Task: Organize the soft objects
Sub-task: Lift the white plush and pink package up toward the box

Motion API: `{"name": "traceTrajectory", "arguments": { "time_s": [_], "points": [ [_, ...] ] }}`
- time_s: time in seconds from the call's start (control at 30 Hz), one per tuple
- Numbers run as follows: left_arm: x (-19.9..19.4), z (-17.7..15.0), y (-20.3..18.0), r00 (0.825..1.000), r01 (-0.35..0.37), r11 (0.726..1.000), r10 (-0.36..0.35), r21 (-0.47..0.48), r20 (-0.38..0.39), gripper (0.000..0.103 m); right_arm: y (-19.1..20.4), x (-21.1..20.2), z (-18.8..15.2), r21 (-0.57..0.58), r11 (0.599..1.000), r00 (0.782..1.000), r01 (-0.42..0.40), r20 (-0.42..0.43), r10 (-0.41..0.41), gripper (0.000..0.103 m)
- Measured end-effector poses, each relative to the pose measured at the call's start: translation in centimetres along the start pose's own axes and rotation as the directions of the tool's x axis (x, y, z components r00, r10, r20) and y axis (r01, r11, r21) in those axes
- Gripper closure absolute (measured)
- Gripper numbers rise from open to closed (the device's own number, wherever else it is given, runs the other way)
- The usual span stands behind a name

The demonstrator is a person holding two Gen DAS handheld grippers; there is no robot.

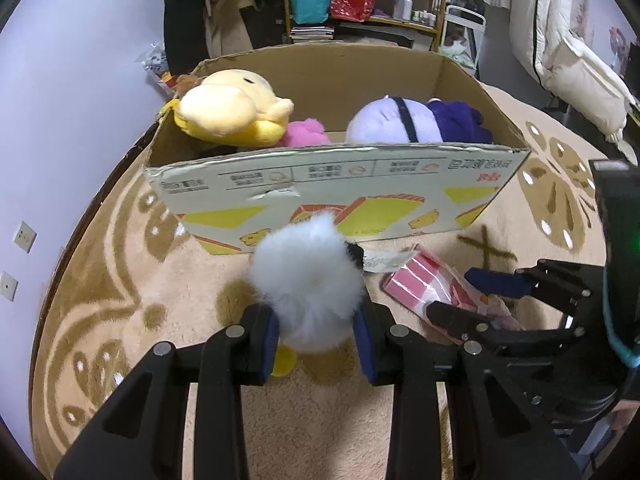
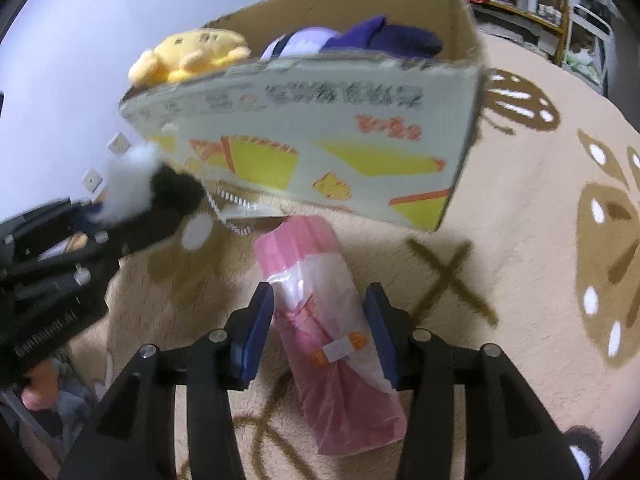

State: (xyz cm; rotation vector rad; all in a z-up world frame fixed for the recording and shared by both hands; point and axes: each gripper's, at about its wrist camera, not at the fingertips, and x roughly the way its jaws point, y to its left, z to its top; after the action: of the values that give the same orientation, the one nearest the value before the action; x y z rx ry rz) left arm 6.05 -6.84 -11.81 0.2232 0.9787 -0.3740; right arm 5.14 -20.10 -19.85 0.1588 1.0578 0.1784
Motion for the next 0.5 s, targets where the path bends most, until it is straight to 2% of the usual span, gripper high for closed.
{"name": "traceTrajectory", "arguments": {
  "time_s": [0.17,0.33,0.5],
  "points": [
    [0.1,0.0,0.2,1.0,-0.009,1.0,0.009,-0.008,0.002,0.072,0.4,1.1,-0.2,-0.022,1.0,1.0,0.013,-0.019,-0.014,0.048],
    [0.0,0.2,0.4,1.0,-0.013,1.0,0.013,-0.019,0.007,0.072,1.8,1.8,-0.8,-0.106,0.991,0.996,0.077,-0.028,-0.08,0.046],
    [-0.3,0.1,0.4,1.0,-0.024,1.0,0.025,-0.013,0.017,0.072,2.0,1.6,-0.8,-0.106,0.99,0.996,0.093,-0.004,-0.094,0.053]
  ]
}}
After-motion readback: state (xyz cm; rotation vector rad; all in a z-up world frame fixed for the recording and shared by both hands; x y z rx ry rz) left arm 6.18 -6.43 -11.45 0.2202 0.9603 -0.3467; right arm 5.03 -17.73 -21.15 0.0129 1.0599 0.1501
